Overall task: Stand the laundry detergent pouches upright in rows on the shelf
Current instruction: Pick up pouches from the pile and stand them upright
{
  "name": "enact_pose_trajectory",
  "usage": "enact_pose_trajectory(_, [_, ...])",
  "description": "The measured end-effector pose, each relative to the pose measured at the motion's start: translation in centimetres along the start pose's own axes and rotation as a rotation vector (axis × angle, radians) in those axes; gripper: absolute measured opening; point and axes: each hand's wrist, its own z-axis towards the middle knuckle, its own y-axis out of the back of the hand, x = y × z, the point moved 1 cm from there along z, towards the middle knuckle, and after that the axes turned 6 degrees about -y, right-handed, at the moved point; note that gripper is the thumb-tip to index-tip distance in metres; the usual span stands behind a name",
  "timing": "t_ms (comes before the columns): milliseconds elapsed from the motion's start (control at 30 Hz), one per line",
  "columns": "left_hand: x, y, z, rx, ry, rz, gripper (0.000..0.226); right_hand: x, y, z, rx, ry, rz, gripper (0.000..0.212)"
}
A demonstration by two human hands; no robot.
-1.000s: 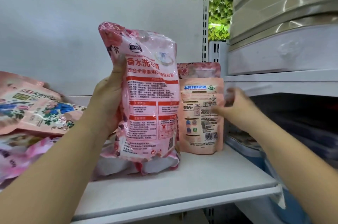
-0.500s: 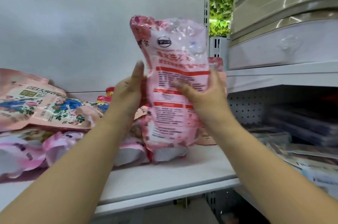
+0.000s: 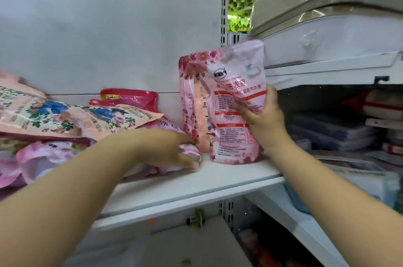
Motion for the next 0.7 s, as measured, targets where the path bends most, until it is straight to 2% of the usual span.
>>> enact_pose_trajectory(167, [-0.5, -0.6, -1.2, -0.132, -0.042, 0.008, 0.044, -1.0, -0.2, 0.5, 0.018, 0.005, -0.091, 0.068])
enact_pose_trajectory(367, [-0.4, -1.9, -1.0, -0.267, 0.121, 0.199, 0.062, -2.1, -0.4, 1.1, 0.088, -0.08, 0.0, 0.077])
enact_pose_trajectory(567, [-1.8, -2.7, -1.9, -0.401, 0.194, 0.223, 0.062, -2.9, -0.4, 0.8, 0.192, -0.178, 0.159, 0.077])
enact_pose_trajectory(700, [-3.4, -3.4, -3.3, -0.431, 0.243, 0.109, 0.063, -2.6, 0.1, -0.2, 0.164, -0.184, 0.07, 0.085])
